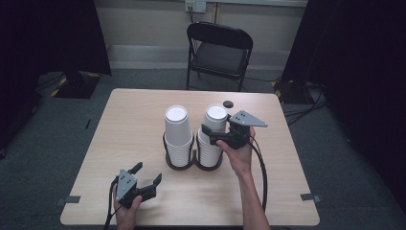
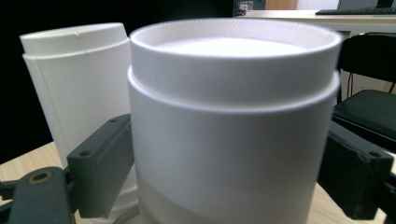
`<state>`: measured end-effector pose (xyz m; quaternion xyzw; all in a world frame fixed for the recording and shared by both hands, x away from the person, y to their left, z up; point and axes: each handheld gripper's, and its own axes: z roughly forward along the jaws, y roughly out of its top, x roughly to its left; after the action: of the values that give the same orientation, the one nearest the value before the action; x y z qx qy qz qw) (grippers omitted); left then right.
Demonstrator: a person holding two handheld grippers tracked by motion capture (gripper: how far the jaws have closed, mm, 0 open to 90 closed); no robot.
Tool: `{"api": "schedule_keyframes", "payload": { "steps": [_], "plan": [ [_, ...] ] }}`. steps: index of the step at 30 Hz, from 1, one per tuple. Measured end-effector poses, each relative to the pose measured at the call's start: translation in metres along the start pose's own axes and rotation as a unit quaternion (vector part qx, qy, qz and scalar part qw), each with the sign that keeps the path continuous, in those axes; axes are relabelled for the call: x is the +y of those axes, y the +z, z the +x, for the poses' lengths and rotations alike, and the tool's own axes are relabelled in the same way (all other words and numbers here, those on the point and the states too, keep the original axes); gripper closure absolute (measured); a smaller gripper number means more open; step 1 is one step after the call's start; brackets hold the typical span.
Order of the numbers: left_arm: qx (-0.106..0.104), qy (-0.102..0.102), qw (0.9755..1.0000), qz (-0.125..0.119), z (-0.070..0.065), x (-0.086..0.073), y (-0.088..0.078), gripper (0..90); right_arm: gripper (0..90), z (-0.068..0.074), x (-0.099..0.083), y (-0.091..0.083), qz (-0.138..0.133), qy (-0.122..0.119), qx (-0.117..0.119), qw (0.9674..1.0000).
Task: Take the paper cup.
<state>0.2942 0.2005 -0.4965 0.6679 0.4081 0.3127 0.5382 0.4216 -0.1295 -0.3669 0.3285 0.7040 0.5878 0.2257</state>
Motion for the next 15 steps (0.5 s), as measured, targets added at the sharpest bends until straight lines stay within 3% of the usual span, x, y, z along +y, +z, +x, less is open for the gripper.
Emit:
{"api": "schedule_keyframes", "payload": {
  "steps": [15],
  "plan": [
    [0.003,-0.002,1.0,-0.002,0.001,0.0,0.0,17.7,13.2,0.003,-0.011,0.013,0.029,-0.006,-0.022,0.9993]
  ]
}}
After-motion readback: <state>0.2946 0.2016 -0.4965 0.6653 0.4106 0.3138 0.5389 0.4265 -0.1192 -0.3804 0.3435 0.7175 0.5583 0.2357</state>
